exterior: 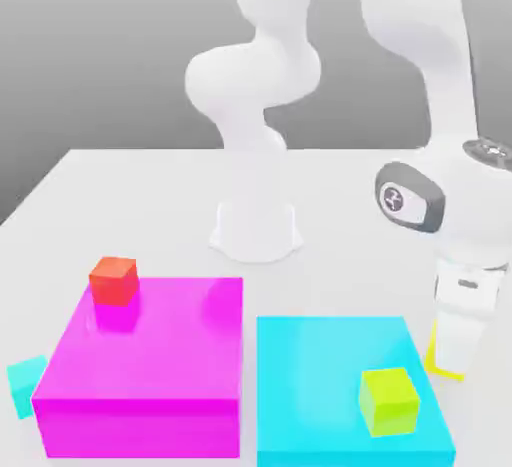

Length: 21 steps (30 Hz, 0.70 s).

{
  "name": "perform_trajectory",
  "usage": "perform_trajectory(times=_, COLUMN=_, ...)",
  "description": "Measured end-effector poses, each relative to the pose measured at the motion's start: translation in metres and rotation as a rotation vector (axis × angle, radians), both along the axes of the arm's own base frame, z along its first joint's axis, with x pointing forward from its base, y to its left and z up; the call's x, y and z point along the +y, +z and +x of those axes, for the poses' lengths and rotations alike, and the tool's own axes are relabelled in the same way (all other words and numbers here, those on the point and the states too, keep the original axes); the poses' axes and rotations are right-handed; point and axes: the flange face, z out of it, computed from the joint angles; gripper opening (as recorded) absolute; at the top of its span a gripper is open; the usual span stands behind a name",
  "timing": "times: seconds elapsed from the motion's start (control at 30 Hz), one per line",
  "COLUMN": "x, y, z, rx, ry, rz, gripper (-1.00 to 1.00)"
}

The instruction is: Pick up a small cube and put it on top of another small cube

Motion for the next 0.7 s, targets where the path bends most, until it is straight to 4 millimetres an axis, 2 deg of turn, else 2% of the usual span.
perform_trajectory(times=0.07, x=-0.001, y=0.017, z=-0.001, rx=0.002, ry=-0.001, rz=0.000, gripper=-1.00)
perform_trajectory(times=0.13, x=0.010, y=0.035, z=0.003, rx=-0.016, ry=0.030, rz=0.009, gripper=-1.00)
perform_trajectory(times=0.23, x=0.010, y=0.058, z=0.037, rx=-0.063, ry=-0.070, rz=0.027, gripper=-1.00)
perform_trajectory(times=0.33, x=-0.011, y=0.075, z=0.076, rx=-0.098, ry=-0.246, rz=0.038, gripper=-1.00)
perform_trajectory(times=0.4, x=-0.035, y=0.081, z=0.098, rx=-0.108, ry=-0.391, rz=0.041, gripper=-1.00)
perform_trajectory(times=0.5, x=-0.086, y=0.082, z=0.123, rx=-0.101, ry=-0.644, rz=0.038, gripper=-1.00)
perform_trajectory(times=0.7, x=-0.198, y=0.081, z=0.151, rx=-0.080, ry=-1.164, rz=0.031, gripper=-1.00)
